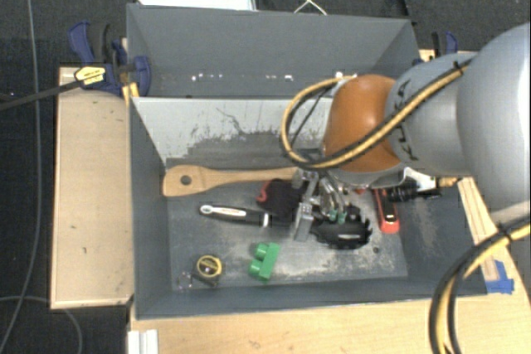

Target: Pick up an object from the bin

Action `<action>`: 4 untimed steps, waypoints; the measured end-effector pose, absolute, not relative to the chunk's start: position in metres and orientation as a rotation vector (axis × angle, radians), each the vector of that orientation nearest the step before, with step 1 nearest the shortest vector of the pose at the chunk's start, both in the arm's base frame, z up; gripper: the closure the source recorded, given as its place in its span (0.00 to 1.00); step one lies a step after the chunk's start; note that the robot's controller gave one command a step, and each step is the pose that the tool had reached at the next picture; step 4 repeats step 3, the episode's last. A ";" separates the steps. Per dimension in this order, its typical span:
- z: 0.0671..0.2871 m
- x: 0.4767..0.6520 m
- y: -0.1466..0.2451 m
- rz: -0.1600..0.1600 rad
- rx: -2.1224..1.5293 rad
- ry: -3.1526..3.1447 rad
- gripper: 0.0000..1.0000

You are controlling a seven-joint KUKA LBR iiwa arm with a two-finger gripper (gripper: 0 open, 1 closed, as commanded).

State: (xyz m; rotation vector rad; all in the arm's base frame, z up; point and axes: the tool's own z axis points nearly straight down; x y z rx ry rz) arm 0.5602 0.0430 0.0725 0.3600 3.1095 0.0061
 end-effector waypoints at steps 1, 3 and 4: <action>0.073 0.562 0.044 0.007 0.322 3.110 1.00; 0.084 0.562 0.044 0.009 0.316 3.108 1.00; 0.084 0.562 0.044 0.009 0.316 3.108 1.00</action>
Offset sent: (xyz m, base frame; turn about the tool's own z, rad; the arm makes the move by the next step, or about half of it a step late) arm 0.0000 0.0000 0.0000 0.0000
